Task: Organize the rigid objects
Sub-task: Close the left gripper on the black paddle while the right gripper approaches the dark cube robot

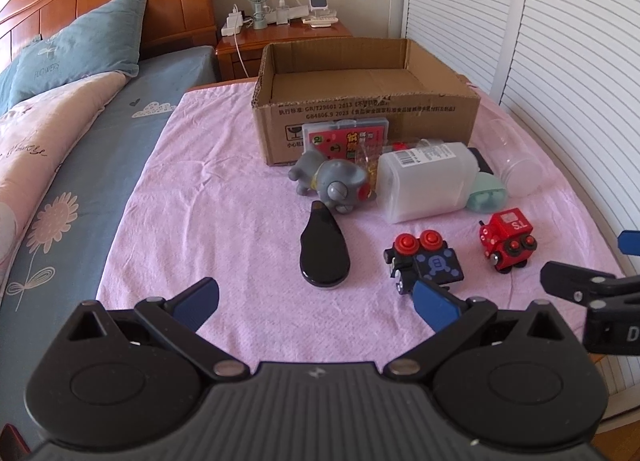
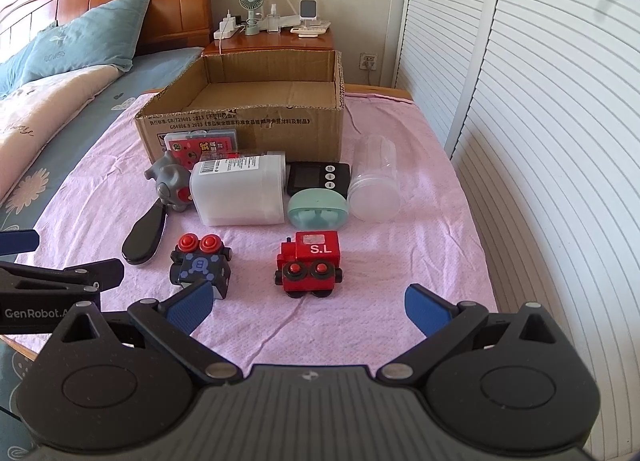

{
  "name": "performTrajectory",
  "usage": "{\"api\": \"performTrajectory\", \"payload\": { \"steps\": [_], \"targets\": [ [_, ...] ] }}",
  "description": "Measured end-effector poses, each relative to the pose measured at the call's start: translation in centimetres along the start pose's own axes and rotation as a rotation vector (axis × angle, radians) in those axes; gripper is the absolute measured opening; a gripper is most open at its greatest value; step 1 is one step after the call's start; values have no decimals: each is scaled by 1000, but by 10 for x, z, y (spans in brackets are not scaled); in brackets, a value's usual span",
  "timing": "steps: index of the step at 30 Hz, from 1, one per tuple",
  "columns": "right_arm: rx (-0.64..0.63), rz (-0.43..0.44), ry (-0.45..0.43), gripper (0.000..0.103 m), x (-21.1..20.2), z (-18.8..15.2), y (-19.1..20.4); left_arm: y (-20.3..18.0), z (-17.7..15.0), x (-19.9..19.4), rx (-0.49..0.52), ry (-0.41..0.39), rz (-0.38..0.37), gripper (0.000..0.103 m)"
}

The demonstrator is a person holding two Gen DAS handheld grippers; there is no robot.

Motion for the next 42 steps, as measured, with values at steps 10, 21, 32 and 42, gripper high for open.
{"api": "performTrajectory", "payload": {
  "steps": [10,21,32,42],
  "targets": [
    [4,22,-1,103,15,0,-7,12,4,51,-50,66,12,102],
    [12,57,18,103,36,0,-13,15,5,83,-49,94,14,102],
    [-28,112,24,103,45,10,3,41,8,86,-49,105,-1,103],
    [-128,159,19,103,50,22,34,91,14,88,-114,85,47,103]
  ]
}}
Point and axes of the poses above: each gripper's, at about its wrist camera, not at the fingertips, and x roughly the way its jaws point, y to its left, z to its top, the point moved 5 cm from there along x, roughly the way its jaws point, and after that the axes turned 11 degrees about -x, right-handed, at the moved point
